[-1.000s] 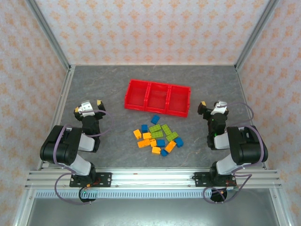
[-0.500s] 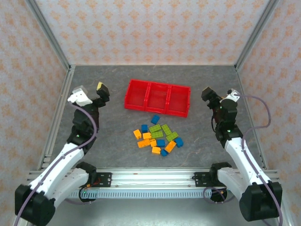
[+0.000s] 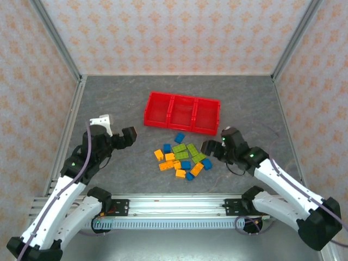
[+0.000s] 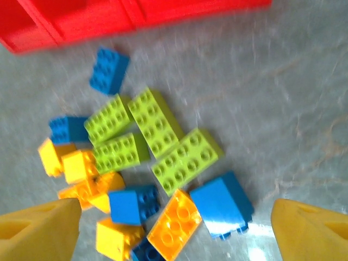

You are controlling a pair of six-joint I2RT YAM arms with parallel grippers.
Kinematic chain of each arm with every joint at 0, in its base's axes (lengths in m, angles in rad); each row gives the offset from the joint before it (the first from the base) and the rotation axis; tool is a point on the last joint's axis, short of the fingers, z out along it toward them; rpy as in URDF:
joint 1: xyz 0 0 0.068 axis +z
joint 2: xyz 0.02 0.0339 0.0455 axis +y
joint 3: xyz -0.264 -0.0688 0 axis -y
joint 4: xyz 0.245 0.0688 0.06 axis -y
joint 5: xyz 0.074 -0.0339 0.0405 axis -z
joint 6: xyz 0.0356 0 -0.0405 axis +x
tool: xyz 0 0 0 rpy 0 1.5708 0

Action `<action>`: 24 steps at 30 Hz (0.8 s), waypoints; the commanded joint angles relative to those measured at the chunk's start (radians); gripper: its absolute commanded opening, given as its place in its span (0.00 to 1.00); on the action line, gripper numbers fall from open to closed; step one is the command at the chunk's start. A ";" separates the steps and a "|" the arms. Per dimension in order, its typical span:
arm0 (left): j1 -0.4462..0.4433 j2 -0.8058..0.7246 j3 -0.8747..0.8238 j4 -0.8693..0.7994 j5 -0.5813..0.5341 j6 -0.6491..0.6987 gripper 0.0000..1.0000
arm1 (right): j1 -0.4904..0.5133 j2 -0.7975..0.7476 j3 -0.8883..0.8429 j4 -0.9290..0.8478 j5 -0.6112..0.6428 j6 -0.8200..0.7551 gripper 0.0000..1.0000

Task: Sort the legos into containers by color
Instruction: Pick up the lego from the bottom-center of the table.

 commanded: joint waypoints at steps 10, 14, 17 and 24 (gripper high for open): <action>-0.005 -0.165 -0.074 0.056 0.184 0.044 0.99 | 0.137 0.172 0.000 -0.116 0.159 0.063 0.74; -0.005 -0.152 -0.083 0.068 0.200 0.049 0.99 | 0.138 0.220 0.007 -0.093 0.147 0.045 0.64; -0.005 -0.141 -0.084 0.066 0.197 0.048 0.99 | 0.143 0.244 0.008 -0.060 0.127 0.039 0.62; -0.005 -0.148 -0.088 0.068 0.190 0.045 0.99 | 0.146 0.294 0.011 -0.043 0.141 0.033 0.64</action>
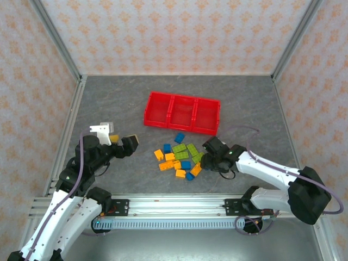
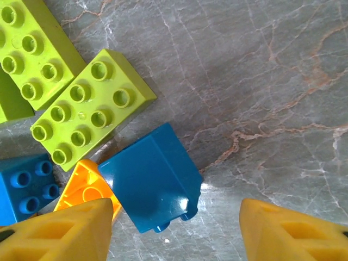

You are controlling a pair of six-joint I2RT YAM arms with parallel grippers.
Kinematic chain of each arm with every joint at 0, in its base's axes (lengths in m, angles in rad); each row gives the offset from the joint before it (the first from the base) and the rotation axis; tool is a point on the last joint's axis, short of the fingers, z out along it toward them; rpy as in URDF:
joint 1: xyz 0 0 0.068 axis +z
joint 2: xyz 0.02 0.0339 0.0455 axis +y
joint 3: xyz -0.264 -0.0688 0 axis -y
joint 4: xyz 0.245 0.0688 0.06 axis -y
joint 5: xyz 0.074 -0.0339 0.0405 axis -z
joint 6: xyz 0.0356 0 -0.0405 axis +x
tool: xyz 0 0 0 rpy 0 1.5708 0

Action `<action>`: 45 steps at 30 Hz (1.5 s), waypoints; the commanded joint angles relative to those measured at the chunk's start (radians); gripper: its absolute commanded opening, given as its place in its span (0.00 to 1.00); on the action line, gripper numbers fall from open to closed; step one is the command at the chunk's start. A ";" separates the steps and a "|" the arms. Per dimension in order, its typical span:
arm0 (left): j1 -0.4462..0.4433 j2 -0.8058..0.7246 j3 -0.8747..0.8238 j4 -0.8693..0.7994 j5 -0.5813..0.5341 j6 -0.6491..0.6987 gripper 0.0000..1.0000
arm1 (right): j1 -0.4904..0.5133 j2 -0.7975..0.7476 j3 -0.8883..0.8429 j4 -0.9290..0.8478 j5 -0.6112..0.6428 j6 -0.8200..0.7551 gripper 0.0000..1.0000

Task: Sort the legos into containers by color
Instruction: Pick up the lego from the bottom-center of the table.

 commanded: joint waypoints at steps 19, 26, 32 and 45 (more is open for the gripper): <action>-0.005 0.008 -0.012 0.028 -0.009 0.009 0.99 | -0.058 -0.058 -0.044 0.059 0.152 0.024 0.56; -0.005 0.015 -0.013 0.028 -0.011 0.009 0.99 | -0.062 -0.003 -0.031 0.070 0.048 0.026 0.64; -0.005 0.010 -0.014 0.030 -0.010 0.010 0.99 | -0.062 0.027 -0.031 0.072 0.052 0.055 0.66; -0.005 0.012 -0.024 0.035 -0.061 -0.005 0.99 | -0.062 0.070 -0.061 0.087 0.116 0.060 0.56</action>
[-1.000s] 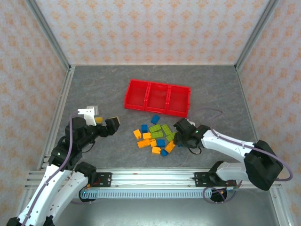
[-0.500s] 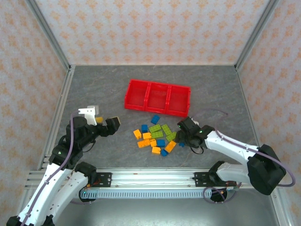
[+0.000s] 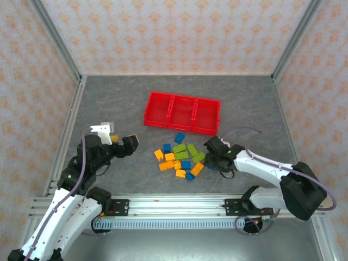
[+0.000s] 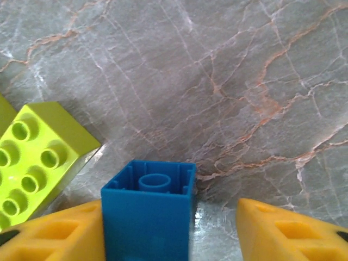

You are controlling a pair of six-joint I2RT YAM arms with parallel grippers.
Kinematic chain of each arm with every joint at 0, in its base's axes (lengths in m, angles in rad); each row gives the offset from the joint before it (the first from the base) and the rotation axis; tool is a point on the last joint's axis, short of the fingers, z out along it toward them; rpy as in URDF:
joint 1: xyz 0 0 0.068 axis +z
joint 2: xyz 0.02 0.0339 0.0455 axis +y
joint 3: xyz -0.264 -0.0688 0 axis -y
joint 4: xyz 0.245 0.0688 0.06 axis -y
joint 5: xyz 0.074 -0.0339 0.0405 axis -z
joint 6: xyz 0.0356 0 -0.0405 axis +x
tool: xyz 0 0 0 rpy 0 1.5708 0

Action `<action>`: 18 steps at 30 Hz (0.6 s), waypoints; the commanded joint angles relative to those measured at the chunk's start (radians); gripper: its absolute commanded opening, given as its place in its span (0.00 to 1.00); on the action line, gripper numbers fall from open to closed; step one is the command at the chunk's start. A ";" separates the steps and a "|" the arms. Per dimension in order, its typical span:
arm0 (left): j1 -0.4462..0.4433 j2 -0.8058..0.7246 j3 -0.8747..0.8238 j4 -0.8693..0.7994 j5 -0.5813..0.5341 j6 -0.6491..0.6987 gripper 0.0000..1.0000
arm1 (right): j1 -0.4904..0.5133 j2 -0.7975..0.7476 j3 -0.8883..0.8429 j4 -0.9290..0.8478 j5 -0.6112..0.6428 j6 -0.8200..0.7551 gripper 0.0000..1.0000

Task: Sort the legos into containers by color
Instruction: Pick up the lego from the bottom-center of the table.

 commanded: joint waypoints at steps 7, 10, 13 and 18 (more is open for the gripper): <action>-0.005 -0.024 -0.015 0.029 -0.062 -0.015 0.99 | -0.002 0.040 0.020 -0.003 0.062 -0.006 0.42; -0.005 -0.047 -0.022 0.038 -0.066 -0.017 0.99 | -0.001 0.013 0.078 -0.059 0.093 -0.009 0.33; -0.003 -0.067 -0.016 0.034 -0.080 -0.016 0.99 | 0.009 -0.049 0.148 -0.098 0.113 -0.018 0.32; -0.003 -0.137 -0.016 0.038 -0.092 -0.018 0.99 | 0.015 -0.180 0.252 -0.100 0.170 -0.021 0.26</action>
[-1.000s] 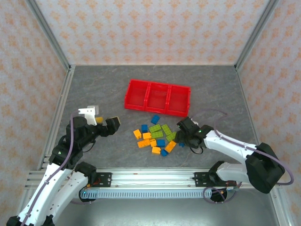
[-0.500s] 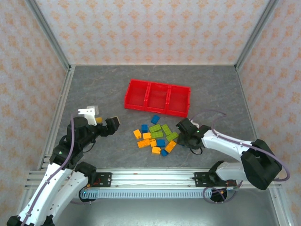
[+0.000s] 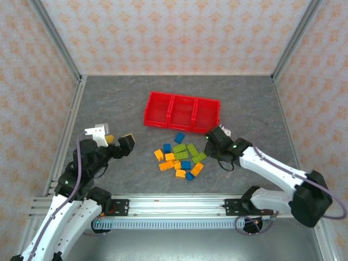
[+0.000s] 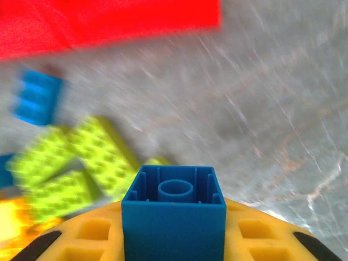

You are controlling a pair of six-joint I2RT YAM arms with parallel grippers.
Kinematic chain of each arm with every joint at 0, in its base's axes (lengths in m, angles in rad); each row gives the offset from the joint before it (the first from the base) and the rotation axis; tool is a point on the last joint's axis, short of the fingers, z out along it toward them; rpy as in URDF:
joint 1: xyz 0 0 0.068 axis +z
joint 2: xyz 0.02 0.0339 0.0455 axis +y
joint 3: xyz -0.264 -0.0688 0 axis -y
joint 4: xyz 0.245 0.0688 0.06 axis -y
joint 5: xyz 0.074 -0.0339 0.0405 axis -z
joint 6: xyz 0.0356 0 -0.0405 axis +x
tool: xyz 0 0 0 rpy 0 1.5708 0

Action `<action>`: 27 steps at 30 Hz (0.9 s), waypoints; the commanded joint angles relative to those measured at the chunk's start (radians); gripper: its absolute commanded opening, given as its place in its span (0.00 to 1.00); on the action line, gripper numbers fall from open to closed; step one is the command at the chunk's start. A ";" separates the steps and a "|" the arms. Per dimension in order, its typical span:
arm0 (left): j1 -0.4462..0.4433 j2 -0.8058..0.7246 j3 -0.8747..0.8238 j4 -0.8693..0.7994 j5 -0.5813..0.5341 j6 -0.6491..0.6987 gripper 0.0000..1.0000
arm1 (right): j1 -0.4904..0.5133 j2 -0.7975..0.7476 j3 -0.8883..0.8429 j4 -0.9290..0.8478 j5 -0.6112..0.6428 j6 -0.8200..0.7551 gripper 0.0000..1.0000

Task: Sort the legos into containers by color
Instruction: Pick up the lego from the bottom-center of the table, then place the lego in the container.

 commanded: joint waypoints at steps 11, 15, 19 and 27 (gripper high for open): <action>-0.001 -0.048 -0.023 0.064 -0.018 -0.005 0.99 | -0.090 0.205 0.358 0.088 0.095 -0.281 0.23; -0.001 -0.046 -0.025 0.065 -0.014 -0.005 0.99 | -0.178 0.315 0.386 0.170 0.010 -0.316 0.24; 0.000 -0.067 -0.030 0.066 -0.030 -0.008 0.99 | -0.238 0.438 0.414 0.195 -0.025 -0.355 0.24; 0.023 -0.080 -0.042 0.081 -0.029 -0.005 0.99 | -0.279 0.617 0.496 0.209 -0.081 -0.410 0.26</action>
